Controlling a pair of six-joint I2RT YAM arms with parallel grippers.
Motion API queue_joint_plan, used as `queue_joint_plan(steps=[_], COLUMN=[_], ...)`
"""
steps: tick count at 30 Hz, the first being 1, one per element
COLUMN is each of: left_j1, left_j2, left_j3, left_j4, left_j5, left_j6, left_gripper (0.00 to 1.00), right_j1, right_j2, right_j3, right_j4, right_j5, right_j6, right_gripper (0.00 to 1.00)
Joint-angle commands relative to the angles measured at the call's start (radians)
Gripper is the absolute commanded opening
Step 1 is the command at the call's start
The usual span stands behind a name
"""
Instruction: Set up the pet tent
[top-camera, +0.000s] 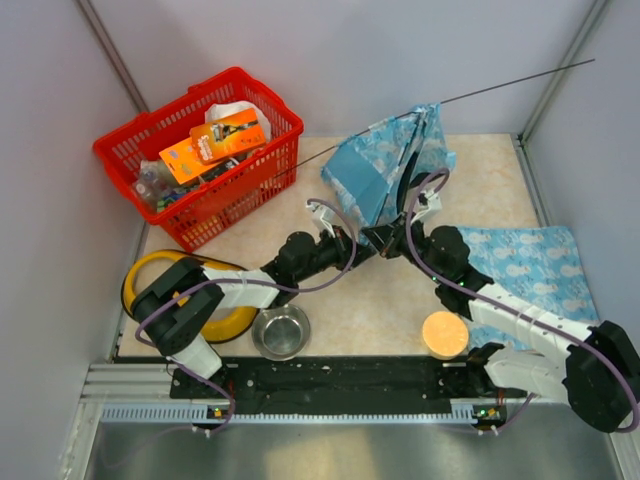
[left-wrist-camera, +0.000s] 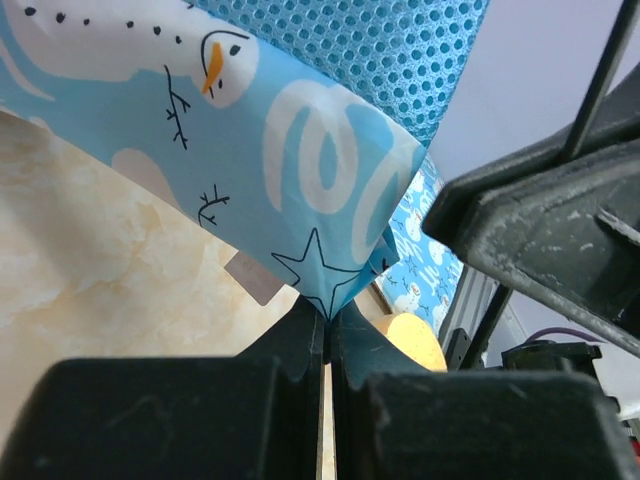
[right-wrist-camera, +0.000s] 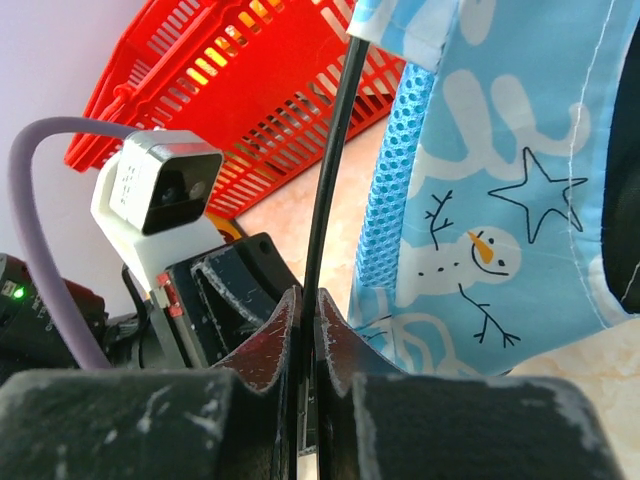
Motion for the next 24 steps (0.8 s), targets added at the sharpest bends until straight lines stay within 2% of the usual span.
queue_joint_plan(steps=[1, 24], left_j1=[-0.024, -0.027], left_j2=[0.028, 0.019], left_j3=[-0.063, -0.153], left_j4=[-0.101, -0.07], left_j5=[0.141, 0.112], left_j6=[0.051, 0.083], left_gripper=[0.0, 0.0], right_j1=[-0.044, -0.109], right_j2=[0.023, 0.127], right_j3=[0.111, 0.178], right_j4=[0.24, 0.388], right_j5=[0.248, 0.328], right_j6=[-0.05, -0.048], right_gripper=[0.0, 0.0])
